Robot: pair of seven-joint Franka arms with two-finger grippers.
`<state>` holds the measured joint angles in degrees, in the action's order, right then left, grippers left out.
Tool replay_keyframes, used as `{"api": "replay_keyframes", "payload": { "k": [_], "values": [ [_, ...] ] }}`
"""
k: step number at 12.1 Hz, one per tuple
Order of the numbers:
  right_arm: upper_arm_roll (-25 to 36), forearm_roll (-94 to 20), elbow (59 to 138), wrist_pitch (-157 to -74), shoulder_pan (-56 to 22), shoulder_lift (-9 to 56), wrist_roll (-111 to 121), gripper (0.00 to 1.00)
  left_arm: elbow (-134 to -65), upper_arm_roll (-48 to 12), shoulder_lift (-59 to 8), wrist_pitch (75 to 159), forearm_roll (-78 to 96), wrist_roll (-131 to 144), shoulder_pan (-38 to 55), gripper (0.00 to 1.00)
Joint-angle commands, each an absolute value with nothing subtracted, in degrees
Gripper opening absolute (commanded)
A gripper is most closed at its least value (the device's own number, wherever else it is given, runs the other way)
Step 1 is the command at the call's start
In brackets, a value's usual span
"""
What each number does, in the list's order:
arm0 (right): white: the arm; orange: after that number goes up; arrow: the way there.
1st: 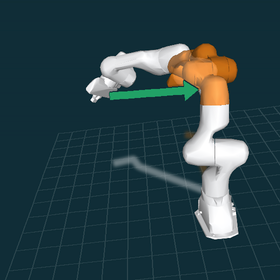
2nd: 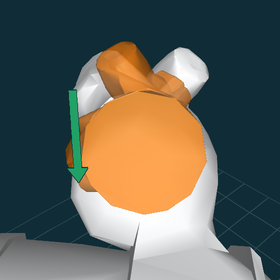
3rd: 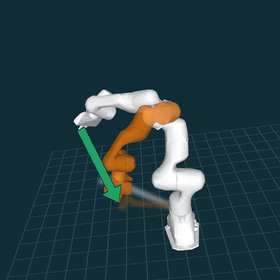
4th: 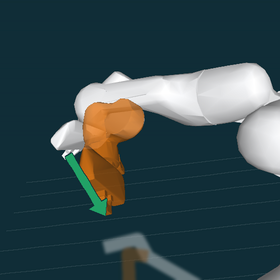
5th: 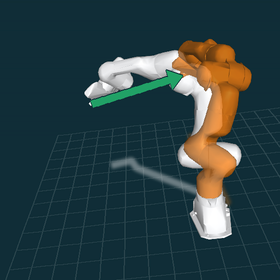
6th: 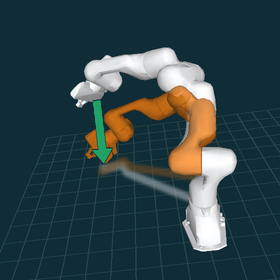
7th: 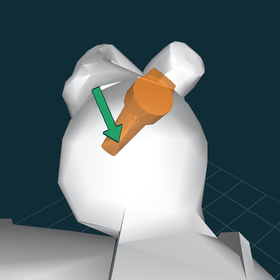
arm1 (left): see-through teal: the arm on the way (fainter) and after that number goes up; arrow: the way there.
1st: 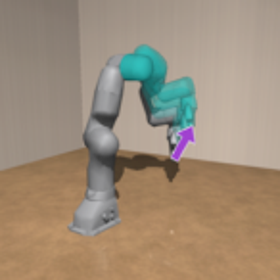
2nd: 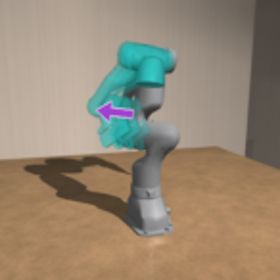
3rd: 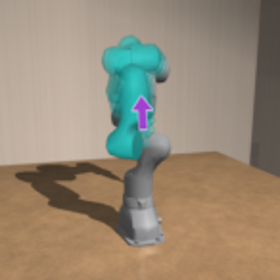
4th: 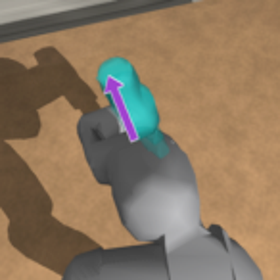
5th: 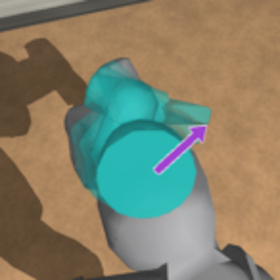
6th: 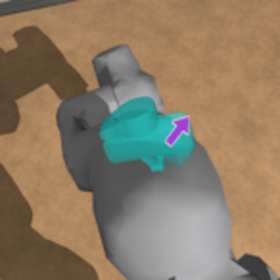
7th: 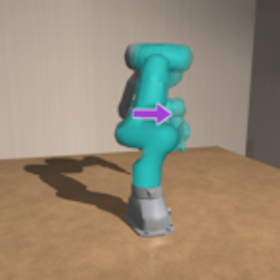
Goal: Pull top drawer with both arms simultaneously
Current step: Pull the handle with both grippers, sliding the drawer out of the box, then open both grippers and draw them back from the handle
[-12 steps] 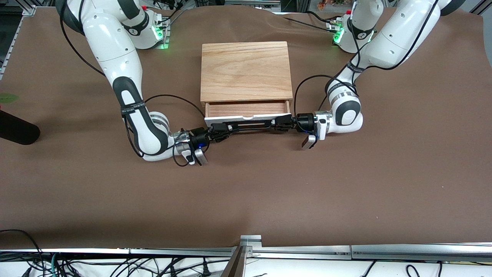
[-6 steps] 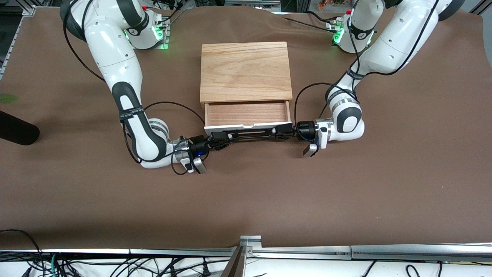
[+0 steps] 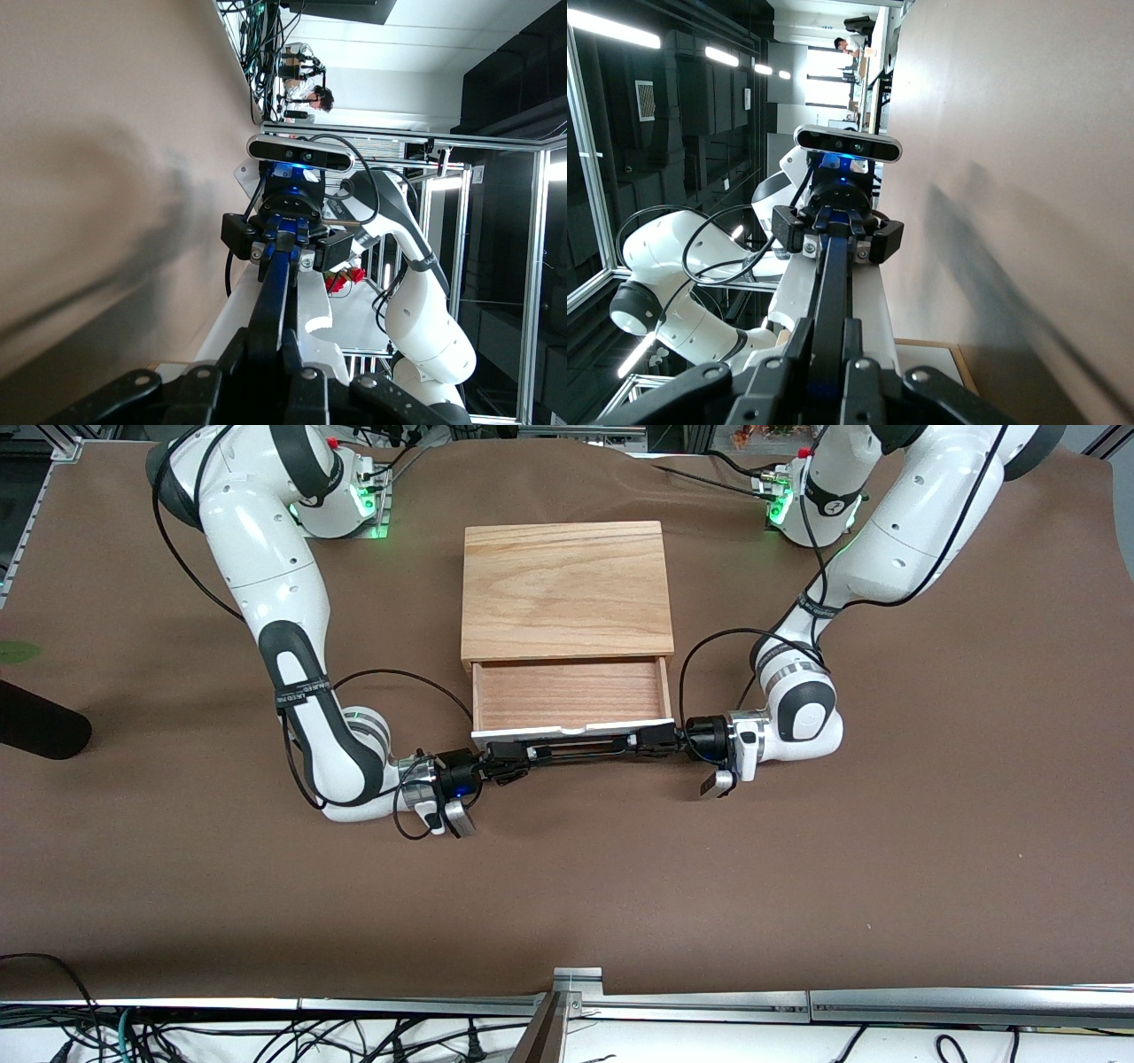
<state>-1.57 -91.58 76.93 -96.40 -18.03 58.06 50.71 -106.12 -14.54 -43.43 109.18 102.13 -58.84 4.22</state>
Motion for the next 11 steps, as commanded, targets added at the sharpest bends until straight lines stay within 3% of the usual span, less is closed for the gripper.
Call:
{"api": "replay_keyframes", "payload": {
  "k": [1,2,3,4,6,7,8,9,10,11],
  "values": [
    [-0.4,-93.9,73.0,-100.3,-12.0,59.0,49.2,0.0,-107.1,-12.8,-42.7,110.7,104.9,-53.0,3.2,0.0],
    [-0.4,-93.9,73.0,-100.3,-12.0,59.0,49.2,0.11,-106.5,-12.5,-42.8,110.7,104.9,-52.1,3.3,0.0],
    [-0.4,-93.9,73.2,-100.3,-12.0,59.0,49.2,0.48,-106.3,-12.1,-43.0,110.7,104.9,-51.8,3.4,0.0],
    [-0.4,-93.9,73.2,-100.3,-12.0,59.0,49.2,0.65,-106.0,-12.0,-43.1,110.7,104.9,-51.1,3.6,0.0],
    [-0.4,-93.9,73.3,-100.3,-12.0,59.0,49.2,0.74,-105.6,-11.3,-43.2,110.7,104.9,-50.4,3.6,0.0],
    [-0.3,-93.7,73.3,-100.3,-12.0,58.9,49.3,0.93,-105.6,-11.1,-43.2,110.7,104.9,-50.4,3.7,0.0],
    [0.0,-93.5,73.3,-100.4,-12.0,58.6,49.7,1.0,-105.6,-11.1,-43.2,110.7,104.9,-50.4,3.7,0.0],
    [1.7,-92.6,73.3,-100.3,-12.2,58.4,49.6,1.0,-105.8,-11.0,-43.2,110.6,104.9,-50.4,3.7,0.06],
    [3.1,-91.0,73.3,-100.3,-12.5,58.0,49.3,1.0,-106.2,-11.1,-43.2,110.5,104.9,-50.9,3.6,0.25],
    [4.4,-88.9,73.2,-100.1,-12.3,57.3,49.1,1.0,-106.3,-11.1,-43.2,110.5,105.0,-51.2,3.5,0.83]
  ]
}}
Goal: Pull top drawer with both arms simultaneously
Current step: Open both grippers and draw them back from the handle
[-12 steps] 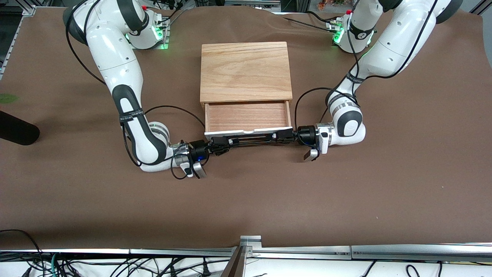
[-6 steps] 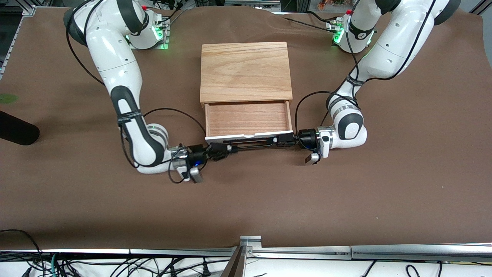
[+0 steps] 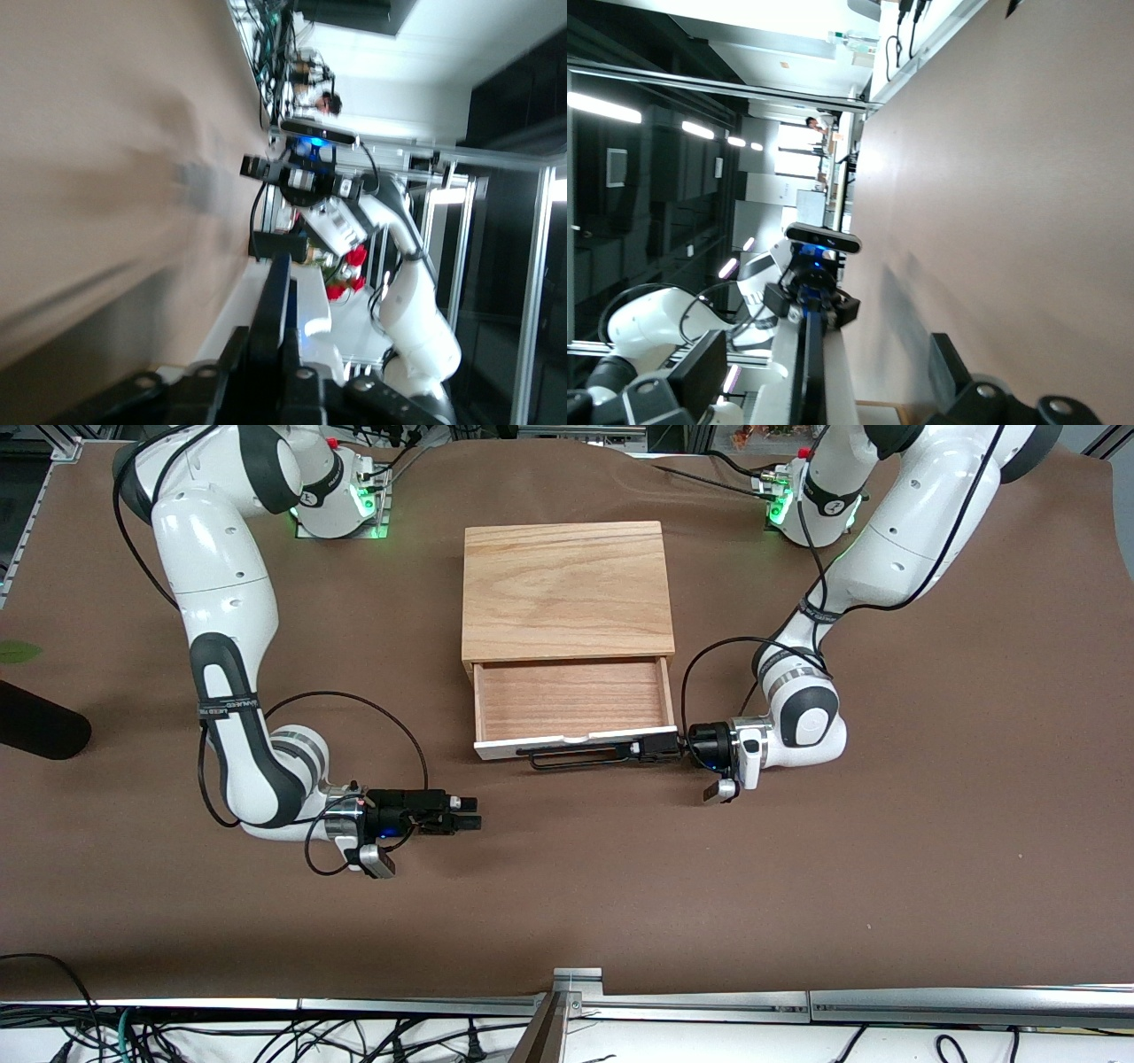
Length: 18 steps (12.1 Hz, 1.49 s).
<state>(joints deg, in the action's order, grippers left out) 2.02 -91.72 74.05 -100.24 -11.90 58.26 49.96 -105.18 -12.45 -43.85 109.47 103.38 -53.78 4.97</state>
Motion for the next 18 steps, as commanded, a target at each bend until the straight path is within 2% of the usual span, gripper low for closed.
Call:
{"api": "replay_keyframes", "payload": {
  "k": [1,6,9,13,15,18],
  "values": [
    [6.0,-87.0,73.0,-99.8,-12.3,56.5,49.0,1.0,-106.6,-11.1,-42.9,110.4,105.0,-51.5,3.3,1.0],
    [14.0,-66.9,72.8,-99.8,-12.9,48.8,35.4,1.0,-106.5,-9.7,-42.2,110.0,102.1,-49.8,2.5,1.0],
    [14.8,-50.6,69.9,-99.7,-12.7,46.1,24.3,1.0,-106.5,-7.1,-37.5,110.0,91.1,-42.3,0.2,1.0],
    [17.0,-33.7,69.4,-99.4,-13.2,41.0,17.5,1.0,-108.0,-6.8,-27.2,110.1,71.4,-31.0,-4.5,1.0],
    [16.6,-24.0,69.5,-96.3,-15.1,37.5,5.7,1.0,-109.2,-6.8,-21.0,110.2,59.9,-25.5,-5.9,1.0],
    [16.4,-12.9,70.7,-93.1,-16.3,29.5,0.1,1.0,-110.9,-6.8,-11.5,110.1,40.4,-17.8,-6.8,1.0]
  ]
}}
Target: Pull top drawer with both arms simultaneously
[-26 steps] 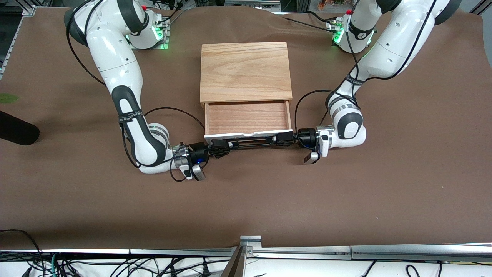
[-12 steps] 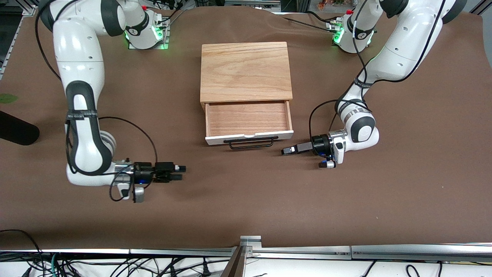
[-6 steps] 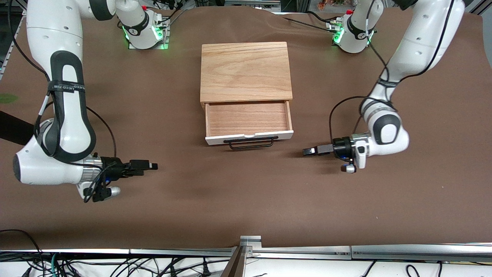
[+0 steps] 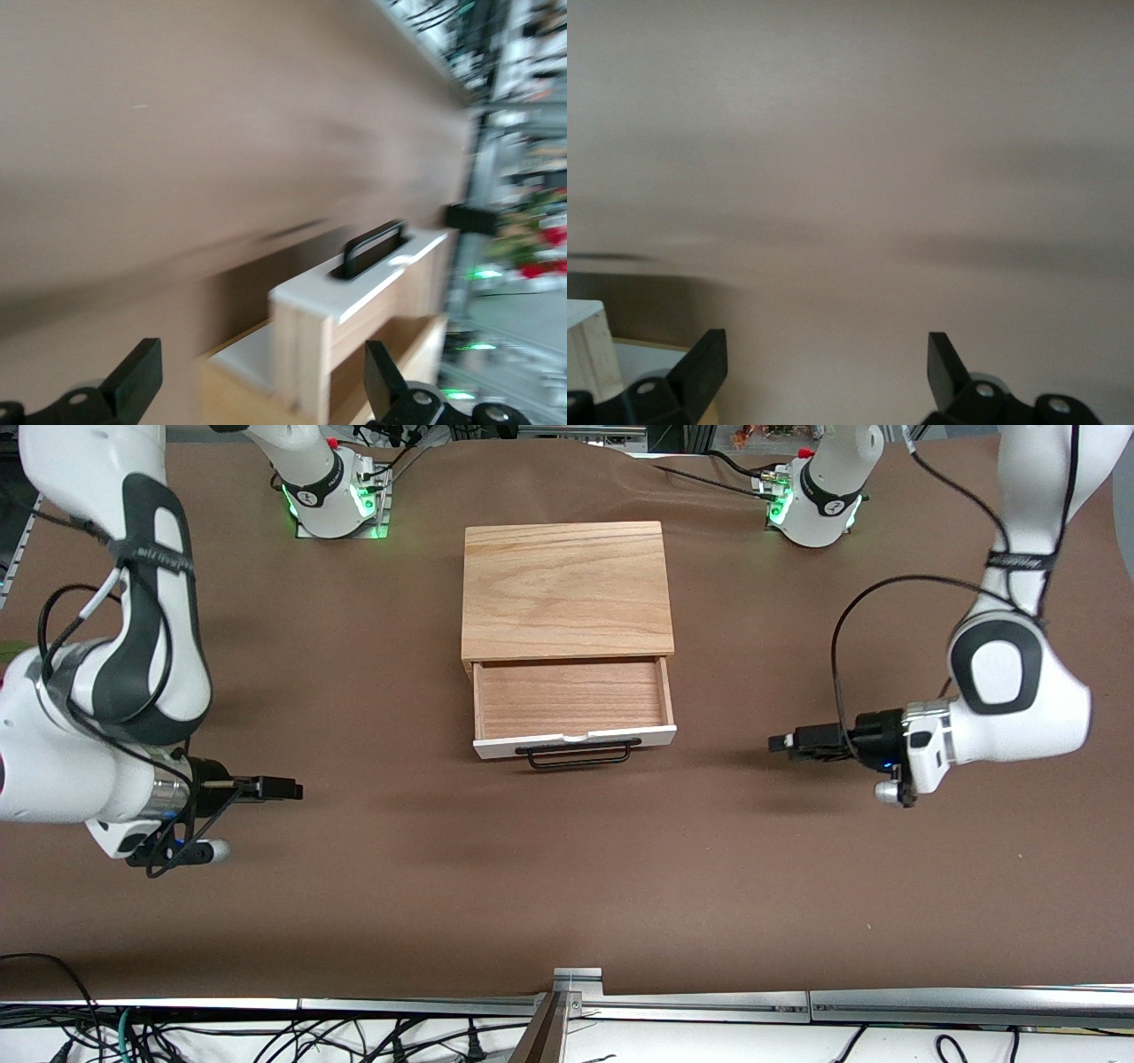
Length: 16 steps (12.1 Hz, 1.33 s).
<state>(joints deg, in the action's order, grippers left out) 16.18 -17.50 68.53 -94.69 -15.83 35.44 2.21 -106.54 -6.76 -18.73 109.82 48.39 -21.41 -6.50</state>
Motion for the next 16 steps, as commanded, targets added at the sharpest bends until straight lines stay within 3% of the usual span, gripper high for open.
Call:
{"api": "replay_keyframes", "payload": {
  "k": [1,4,7,10,12,16],
  "values": [
    [16.3,-11.4,73.9,-93.9,-15.9,26.0,-0.1,1.0,-112.0,-6.8,-8.2,110.0,34.9,-15.0,-6.8,1.0],
    [15.9,-9.3,79.2,-93.6,-10.8,16.7,1.1,1.0,-112.9,-6.9,0.5,106.4,18.2,-9.9,-6.5,1.0],
    [14.8,-3.8,82.5,-92.6,-6.1,8.6,1.1,1.0,-109.4,-6.9,5.8,101.4,5.1,-10.3,-6.2,1.0],
    [6.7,2.3,87.2,-91.6,-1.2,3.0,0.5,1.0,-104.9,-7.4,7.3,96.4,-2.6,-14.6,-6.2,1.0],
    [6.2,1.9,88.1,-91.5,-1.3,2.2,0.5,1.0,-104.1,-6.9,7.6,92.1,-2.2,-13.9,-6.3,1.0],
    [5.4,2.0,87.5,-90.5,-1.4,3.9,0.8,1.0,-95.6,-6.1,4.5,82.9,1.2,-4.6,-5.4,1.0]
  ]
}}
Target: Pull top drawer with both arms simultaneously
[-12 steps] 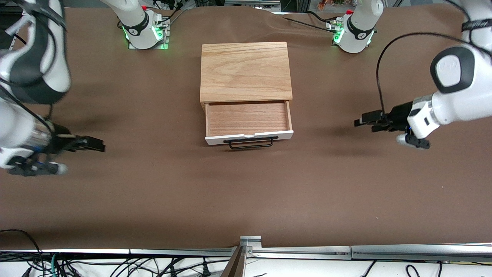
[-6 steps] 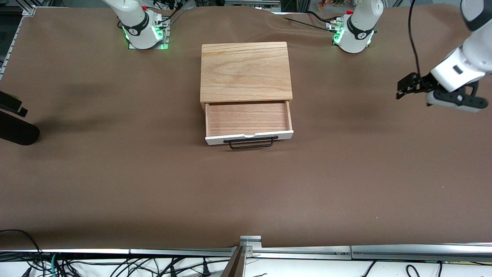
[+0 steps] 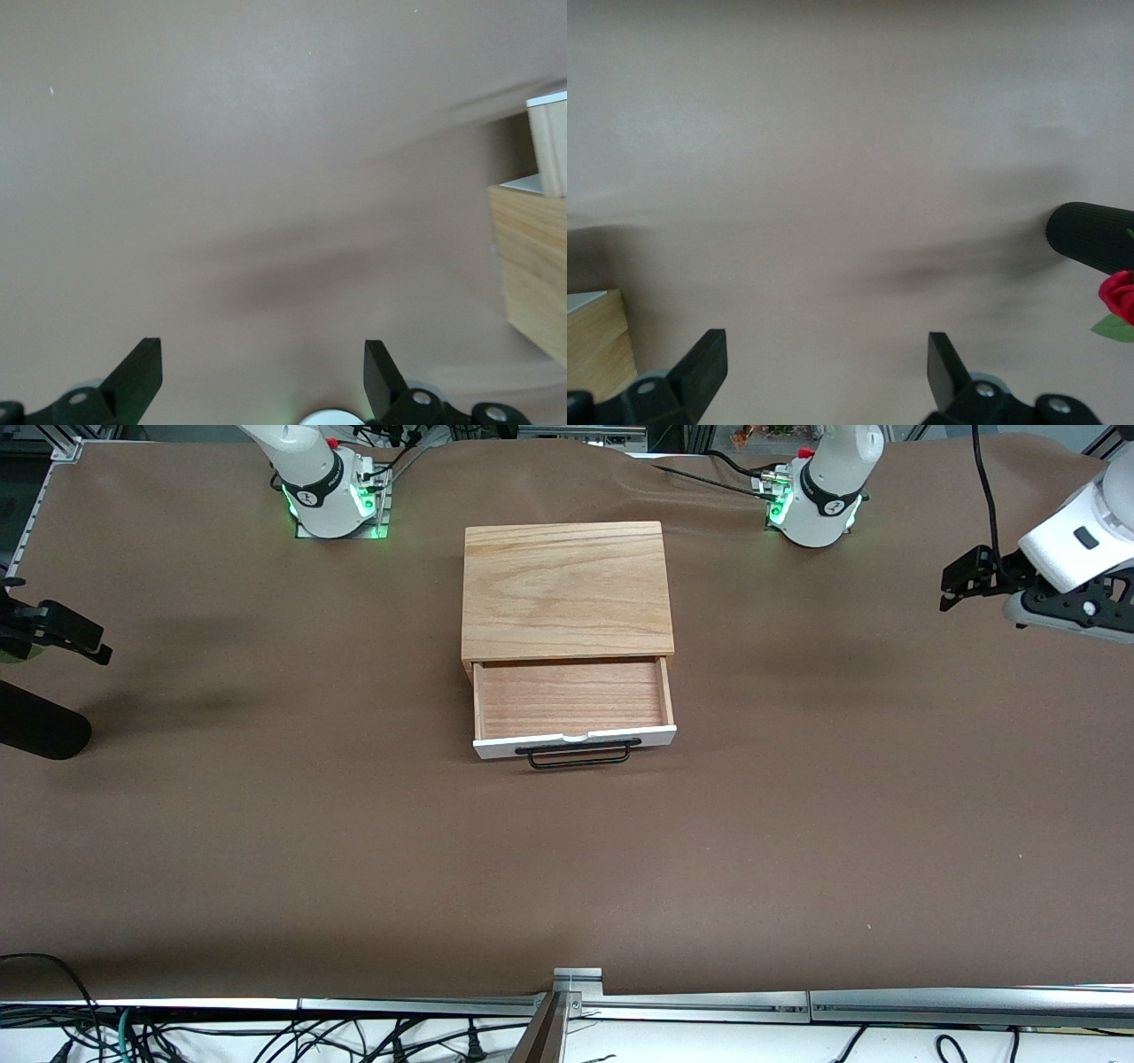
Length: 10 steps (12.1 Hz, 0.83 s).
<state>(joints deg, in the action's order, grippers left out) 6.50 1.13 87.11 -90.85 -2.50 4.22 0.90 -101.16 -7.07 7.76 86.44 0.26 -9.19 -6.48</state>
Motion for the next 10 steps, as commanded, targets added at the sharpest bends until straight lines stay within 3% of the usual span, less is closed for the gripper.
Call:
{"api": "replay_keyframes", "payload": {
  "k": [1,3,6,10],
  "values": [
    [5.4,1.9,87.5,-90.5,-1.3,4.0,1.0,1.0,-94.9,-6.2,3.6,82.9,1.2,-3.8,-5.0,1.0],
    [5.4,2.0,87.5,-90.4,-1.6,4.0,0.8,1.0,-94.7,-5.7,2.0,82.2,0.6,-3.8,-3.4,1.0],
    [5.4,2.1,87.5,-90.2,-1.6,4.1,1.1,1.0,-88.4,-2.7,-1.5,77.4,-0.2,-3.7,-0.4,1.0],
    [5.4,2.2,87.5,-90.2,-1.5,4.4,1.3,1.0,-87.9,-1.4,-1.7,77.9,-0.1,-3.6,0.8,1.0]
  ]
}}
